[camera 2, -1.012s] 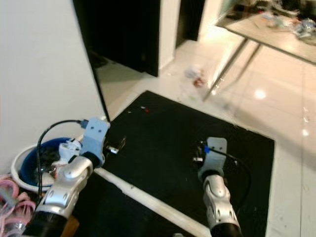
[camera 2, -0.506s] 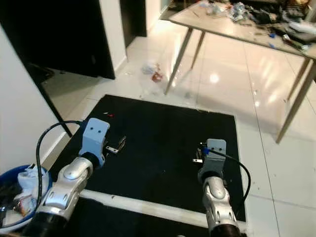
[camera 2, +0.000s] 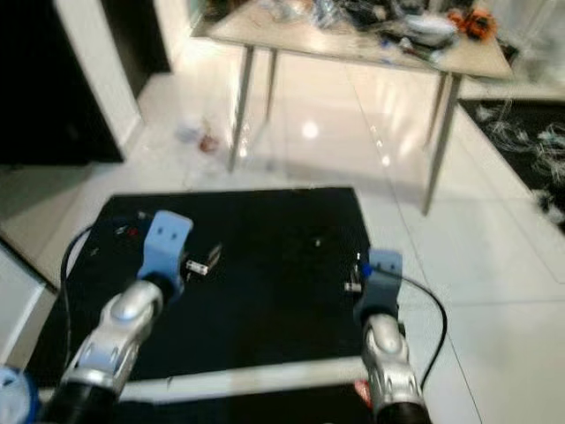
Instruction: Picking trash to rubbish bin
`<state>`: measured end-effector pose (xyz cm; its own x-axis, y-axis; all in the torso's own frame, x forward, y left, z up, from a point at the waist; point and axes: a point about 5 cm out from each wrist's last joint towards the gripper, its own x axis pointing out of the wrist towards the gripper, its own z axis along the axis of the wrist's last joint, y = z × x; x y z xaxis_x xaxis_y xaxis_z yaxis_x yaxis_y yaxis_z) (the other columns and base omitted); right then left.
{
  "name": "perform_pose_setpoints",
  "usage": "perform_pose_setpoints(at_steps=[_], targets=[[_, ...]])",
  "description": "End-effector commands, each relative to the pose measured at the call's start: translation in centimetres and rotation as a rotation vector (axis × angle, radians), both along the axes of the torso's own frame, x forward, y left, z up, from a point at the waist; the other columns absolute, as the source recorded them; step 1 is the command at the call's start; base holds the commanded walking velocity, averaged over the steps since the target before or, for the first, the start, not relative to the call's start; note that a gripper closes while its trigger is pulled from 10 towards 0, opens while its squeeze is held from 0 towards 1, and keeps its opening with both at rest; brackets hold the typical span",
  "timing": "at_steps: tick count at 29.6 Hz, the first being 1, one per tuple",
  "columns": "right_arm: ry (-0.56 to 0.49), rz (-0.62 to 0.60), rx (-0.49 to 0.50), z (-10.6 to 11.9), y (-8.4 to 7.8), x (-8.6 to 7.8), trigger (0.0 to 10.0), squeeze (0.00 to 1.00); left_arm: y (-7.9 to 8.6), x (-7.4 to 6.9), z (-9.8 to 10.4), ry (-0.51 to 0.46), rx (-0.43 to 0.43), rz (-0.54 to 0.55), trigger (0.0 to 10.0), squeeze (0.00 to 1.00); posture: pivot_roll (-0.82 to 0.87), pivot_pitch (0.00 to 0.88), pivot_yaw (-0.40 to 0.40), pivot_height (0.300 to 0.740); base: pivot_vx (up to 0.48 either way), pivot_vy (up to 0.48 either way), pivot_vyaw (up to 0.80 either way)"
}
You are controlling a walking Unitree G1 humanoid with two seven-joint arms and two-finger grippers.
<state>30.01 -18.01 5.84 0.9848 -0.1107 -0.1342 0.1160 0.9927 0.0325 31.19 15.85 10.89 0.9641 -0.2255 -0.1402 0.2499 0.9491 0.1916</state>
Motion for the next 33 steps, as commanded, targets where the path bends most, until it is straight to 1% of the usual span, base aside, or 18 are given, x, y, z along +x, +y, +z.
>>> perform_pose_setpoints(at_steps=[1,3,4,5,11,15,33], targets=[[0.019,-0.008,-0.002,-0.54,-0.11,-0.33,10.0,0.0,-0.12,-0.13,-0.33,0.012,0.003,-0.01,10.0,0.0,0.02,0.081,0.027,0.74,0.0,0.0,-0.8],[0.012,-0.01,0.0,-0.52,-0.25,-0.29,10.0,0.0,-0.17,-0.12,-0.26,0.01,-0.008,-0.01,10.0,0.0,0.02,0.081,0.028,0.74,0.0,0.0,-0.8],[0.003,-0.005,-0.023,-0.38,-0.37,-0.22,10.0,0.0,-0.17,-0.04,-0.11,0.009,-0.038,0.004,10.0,0.0,0.02,0.084,0.029,0.74,0.0,0.0,0.0],[0.001,-0.002,-0.038,-0.31,-0.39,-0.2,10.0,0.0,-0.16,-0.01,-0.05,0.007,-0.046,0.008,10.0,0.0,0.02,0.084,0.029,0.74,0.0,0.0,0.0],[0.004,-0.005,-0.032,-0.36,-0.41,-0.26,10.0,0.0,-0.14,-0.01,0.01,0.005,-0.033,-0.004,10.0,0.0,0.02,0.087,0.03,0.74,0.0,0.0,0.0],[0.006,-0.005,-0.033,-0.51,-0.51,-0.47,10.0,0.0,-0.32,-0.13,0.14,-0.003,-0.06,-0.016,10.0,0.0,0.02,0.091,0.031,0.74,0.0,0.0,0.0],[0.006,-0.002,-0.041,-0.6,-0.53,-0.59,10.0,0.0,-0.47,-0.31,0.21,-0.005,-0.072,-0.032,10.0,0.0,0.01,0.1,0.029,0.74,0.323,0.0,0.0]])
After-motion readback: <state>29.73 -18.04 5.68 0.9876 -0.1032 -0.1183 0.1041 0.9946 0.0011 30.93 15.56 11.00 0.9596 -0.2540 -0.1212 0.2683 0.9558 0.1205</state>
